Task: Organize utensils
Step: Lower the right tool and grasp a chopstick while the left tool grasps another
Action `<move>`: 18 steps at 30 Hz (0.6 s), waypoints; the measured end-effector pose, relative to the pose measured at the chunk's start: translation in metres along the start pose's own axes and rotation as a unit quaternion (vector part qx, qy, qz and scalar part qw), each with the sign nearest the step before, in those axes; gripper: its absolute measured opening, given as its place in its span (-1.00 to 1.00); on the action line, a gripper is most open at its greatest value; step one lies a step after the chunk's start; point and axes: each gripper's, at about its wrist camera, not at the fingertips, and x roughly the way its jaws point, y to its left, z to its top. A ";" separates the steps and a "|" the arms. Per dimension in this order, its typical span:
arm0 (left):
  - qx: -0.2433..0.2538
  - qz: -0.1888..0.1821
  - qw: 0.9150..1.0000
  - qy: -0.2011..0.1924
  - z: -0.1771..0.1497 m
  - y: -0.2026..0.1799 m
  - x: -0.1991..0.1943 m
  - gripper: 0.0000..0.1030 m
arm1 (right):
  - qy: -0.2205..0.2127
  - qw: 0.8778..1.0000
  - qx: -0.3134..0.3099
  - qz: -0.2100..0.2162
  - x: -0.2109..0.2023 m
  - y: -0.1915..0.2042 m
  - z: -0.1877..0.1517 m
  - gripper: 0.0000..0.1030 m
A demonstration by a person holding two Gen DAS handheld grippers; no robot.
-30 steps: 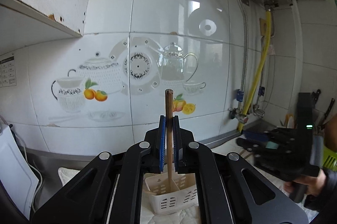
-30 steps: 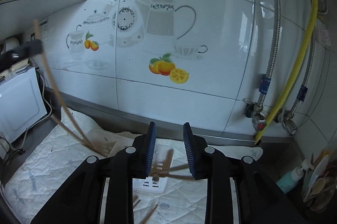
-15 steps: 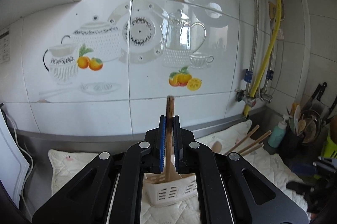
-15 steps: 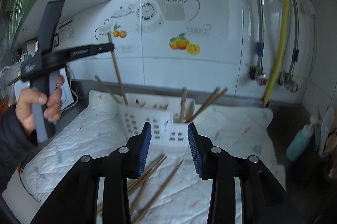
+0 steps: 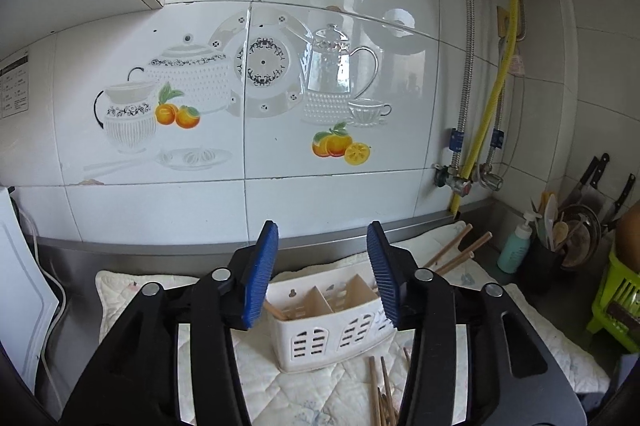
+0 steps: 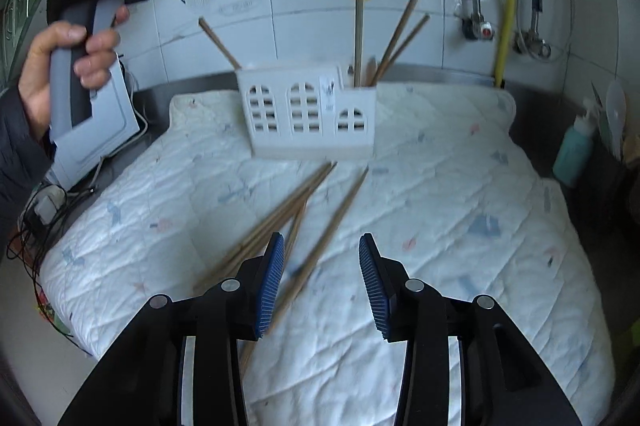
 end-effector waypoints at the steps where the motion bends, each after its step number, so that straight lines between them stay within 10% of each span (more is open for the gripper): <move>1: 0.000 -0.001 1.000 -0.001 -0.003 -0.001 -0.004 0.03 | 0.004 1.000 0.011 0.008 0.001 0.003 -0.006 -0.30; 18: -0.004 0.030 0.999 0.011 -0.074 0.008 -0.074 0.41 | 0.040 0.997 0.062 0.025 0.011 0.033 -0.070 -0.61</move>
